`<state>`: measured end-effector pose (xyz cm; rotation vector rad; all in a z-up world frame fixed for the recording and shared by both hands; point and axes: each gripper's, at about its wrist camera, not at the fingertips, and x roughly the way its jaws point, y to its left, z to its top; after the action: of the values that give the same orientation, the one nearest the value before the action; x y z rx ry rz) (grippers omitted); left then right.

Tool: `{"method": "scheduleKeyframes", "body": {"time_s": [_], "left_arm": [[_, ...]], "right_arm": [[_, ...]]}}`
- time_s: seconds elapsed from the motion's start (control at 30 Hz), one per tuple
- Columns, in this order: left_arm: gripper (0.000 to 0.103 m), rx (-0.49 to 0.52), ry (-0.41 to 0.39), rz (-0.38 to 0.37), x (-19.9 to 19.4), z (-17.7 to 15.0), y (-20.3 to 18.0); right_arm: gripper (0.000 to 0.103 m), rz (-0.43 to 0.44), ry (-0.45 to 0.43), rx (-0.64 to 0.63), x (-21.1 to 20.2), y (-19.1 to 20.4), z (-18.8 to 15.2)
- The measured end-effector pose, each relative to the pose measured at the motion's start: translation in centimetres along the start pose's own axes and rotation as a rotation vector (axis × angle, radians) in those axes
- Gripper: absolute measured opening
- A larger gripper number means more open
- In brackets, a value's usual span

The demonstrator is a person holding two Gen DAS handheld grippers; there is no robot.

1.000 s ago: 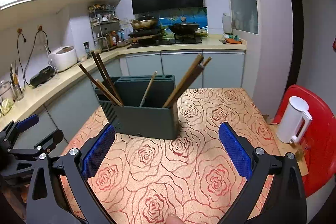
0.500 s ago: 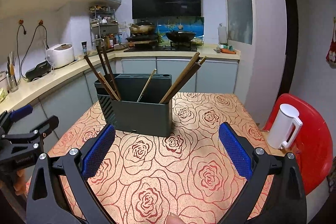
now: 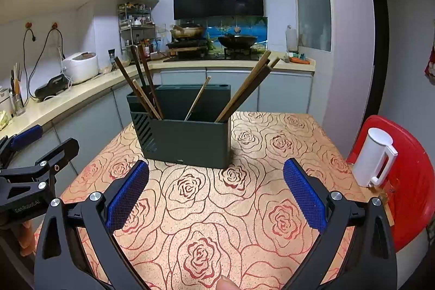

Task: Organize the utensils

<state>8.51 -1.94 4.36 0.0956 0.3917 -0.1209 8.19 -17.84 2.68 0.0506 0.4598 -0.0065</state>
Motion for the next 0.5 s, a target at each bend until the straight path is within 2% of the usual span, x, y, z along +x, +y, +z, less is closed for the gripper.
{"method": "scheduleKeyframes", "body": {"time_s": [0.5], "left_arm": [[0.096,0.009,0.028,0.005,0.85,-0.62,-0.42]], "right_arm": [[0.096,0.005,0.0,-0.01,0.2,0.37,-0.25]]}}
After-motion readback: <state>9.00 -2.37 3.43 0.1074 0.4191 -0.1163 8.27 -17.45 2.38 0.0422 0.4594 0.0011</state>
